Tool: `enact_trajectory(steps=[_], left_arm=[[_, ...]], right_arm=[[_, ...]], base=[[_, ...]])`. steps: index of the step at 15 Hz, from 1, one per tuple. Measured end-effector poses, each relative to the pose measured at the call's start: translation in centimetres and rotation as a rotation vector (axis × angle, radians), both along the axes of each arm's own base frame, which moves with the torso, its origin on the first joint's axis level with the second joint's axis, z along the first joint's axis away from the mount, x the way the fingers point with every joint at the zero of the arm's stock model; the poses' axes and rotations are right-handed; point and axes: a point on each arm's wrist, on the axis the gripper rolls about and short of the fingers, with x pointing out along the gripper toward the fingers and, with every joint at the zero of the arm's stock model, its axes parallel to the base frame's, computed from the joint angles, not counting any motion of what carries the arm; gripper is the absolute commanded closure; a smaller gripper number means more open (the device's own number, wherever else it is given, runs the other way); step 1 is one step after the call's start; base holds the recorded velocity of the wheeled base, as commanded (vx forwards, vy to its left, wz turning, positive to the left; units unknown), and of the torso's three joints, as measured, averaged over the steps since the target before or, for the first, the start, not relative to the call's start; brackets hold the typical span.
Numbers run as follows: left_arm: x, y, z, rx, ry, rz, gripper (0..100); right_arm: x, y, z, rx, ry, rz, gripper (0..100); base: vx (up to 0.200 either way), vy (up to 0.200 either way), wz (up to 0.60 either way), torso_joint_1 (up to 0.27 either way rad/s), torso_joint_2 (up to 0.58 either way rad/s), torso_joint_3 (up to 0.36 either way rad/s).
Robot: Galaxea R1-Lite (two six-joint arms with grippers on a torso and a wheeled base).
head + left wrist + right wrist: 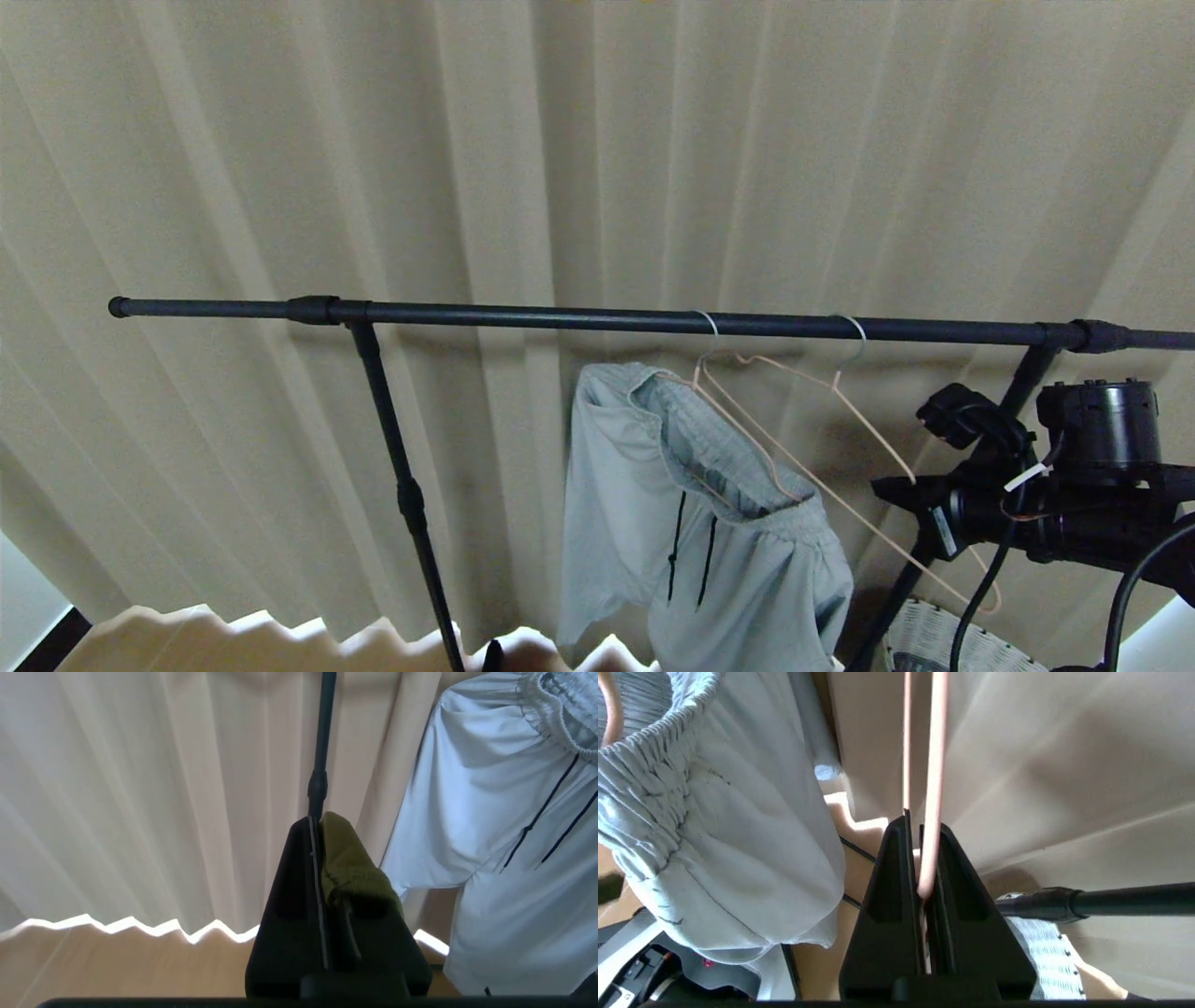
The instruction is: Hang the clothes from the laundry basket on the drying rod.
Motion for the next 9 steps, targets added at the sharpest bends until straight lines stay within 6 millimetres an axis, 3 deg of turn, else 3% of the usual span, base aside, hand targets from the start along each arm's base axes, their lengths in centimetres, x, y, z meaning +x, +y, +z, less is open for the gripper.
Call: enact_trajectory(steps=[9], left_arm=[[0.0,0.0,0.0,0.0,0.0,-0.001,100]], right_arm=[[-1.5,-0.9,2.6,0.076,-0.076,-0.066,100]], base=[[0.0,0.0,0.0,0.0,0.0,0.0]])
